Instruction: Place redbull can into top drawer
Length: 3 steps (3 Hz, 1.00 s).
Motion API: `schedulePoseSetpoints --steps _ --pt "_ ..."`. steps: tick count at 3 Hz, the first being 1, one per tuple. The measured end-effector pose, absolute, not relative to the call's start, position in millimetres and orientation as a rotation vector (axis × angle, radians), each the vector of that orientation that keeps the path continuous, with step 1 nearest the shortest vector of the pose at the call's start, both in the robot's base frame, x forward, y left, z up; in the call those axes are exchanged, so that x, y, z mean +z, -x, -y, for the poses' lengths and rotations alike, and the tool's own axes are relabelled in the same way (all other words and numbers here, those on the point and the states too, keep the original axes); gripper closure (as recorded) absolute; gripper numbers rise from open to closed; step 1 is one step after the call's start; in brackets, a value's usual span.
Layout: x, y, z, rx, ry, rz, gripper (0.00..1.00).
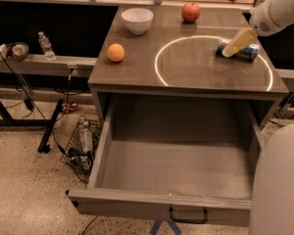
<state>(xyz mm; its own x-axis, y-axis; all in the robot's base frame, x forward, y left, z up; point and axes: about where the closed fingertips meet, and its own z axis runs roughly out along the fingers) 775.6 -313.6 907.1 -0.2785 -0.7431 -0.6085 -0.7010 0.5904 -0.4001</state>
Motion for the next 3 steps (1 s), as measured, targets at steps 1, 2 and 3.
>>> schedulePoseSetpoints --steps 1,2,3 --pt "892.9 -790.8 313.9 -0.066 1.111 -2.088 0.0" --pt "873.4 -790.8 313.9 -0.041 1.111 -2.162 0.0" --pt "855.4 -786.2 311.9 -0.006 1.122 -2.228 0.15"
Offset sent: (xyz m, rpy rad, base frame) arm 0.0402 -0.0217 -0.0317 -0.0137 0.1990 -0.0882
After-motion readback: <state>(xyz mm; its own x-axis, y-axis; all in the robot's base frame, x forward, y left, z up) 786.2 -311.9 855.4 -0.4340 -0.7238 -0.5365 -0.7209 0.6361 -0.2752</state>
